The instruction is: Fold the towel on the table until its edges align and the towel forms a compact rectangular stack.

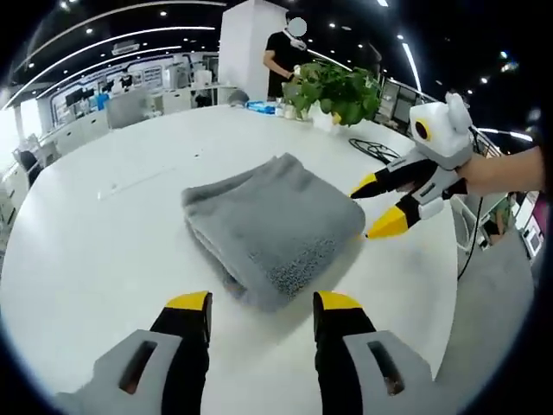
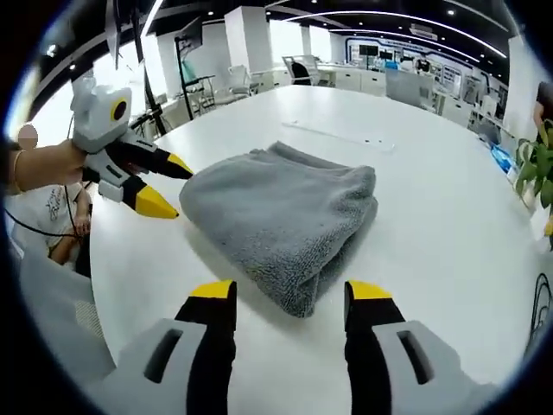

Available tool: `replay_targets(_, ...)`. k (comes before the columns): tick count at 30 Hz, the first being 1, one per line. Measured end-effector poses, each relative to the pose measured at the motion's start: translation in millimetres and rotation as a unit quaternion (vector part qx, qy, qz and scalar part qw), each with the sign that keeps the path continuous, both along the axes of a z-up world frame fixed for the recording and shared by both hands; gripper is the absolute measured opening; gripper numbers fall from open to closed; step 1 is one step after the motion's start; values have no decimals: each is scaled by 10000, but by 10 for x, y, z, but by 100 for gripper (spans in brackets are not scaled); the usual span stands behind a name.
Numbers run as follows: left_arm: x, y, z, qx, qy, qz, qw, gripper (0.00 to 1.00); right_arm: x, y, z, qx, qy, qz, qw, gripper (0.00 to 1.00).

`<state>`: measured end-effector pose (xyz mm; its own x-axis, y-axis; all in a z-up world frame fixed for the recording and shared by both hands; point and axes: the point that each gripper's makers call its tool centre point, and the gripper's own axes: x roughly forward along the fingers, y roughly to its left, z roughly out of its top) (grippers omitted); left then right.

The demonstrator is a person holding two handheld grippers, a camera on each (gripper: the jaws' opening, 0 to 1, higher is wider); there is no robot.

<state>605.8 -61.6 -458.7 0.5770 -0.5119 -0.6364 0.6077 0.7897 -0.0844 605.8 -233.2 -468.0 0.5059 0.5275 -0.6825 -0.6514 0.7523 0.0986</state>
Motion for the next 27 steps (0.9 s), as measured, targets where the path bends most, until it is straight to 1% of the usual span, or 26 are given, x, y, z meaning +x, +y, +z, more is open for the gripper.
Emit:
replay_targets(2,-24,17,54,-44,-69,41,10000,55,-26,27,52,84,-39,9,10000,57)
replay_targets(3,-56,0,106,-67,-111,81,9999,55,-7,37,132,296,-196,-110,9993,58)
replay_targets(4,-68,19,116,-78,-132,98,9998,57,-21,10,176,325,-288,-106,9990,58)
replay_targets(5,-79,59,109,-103,-160,110,9998,57,-48,-35,184,225,-301,-113,9992,58)
replay_targets(6,-112,57,125,-123,-163,111,9997,58,-55,-60,188,168,-321,-132,9993,57)
replay_targets(7,-189,41,148,-176,-128,120,9997,59,-78,-84,199,148,-321,-165,9992,58)
replay_targets(9,-281,61,150,-188,-123,111,9997,61,-121,-120,192,208,-273,-235,9991,60)
replay_targets(11,-371,71,163,-197,-143,121,9996,66,-171,-152,196,231,-264,-300,9989,62)
replay_targets(14,-525,85,199,-230,-172,183,9994,71,-309,-169,275,312,-318,-366,9983,63)
replay_targets(17,-585,149,190,-234,-131,318,9991,75,-436,-183,265,272,-374,-328,9984,65)
replay_targets(20,-668,185,237,-247,-253,440,9984,82,-569,-209,263,302,-313,-341,9985,67)
replay_targets(23,-749,205,274,-270,-306,483,9980,86,-664,-255,297,360,-366,-400,9979,69)
replay_targets(24,-770,209,276,-297,-300,504,9978,87,-690,-264,313,397,-381,-418,9976,70)
replay_targets(26,-817,196,290,-455,-311,630,9965,90,-750,-278,347,474,-390,-478,9970,73)
replay_targets(27,-871,169,312,-530,-339,687,9957,92,-775,-290,352,522,-390,-532,9965,74)
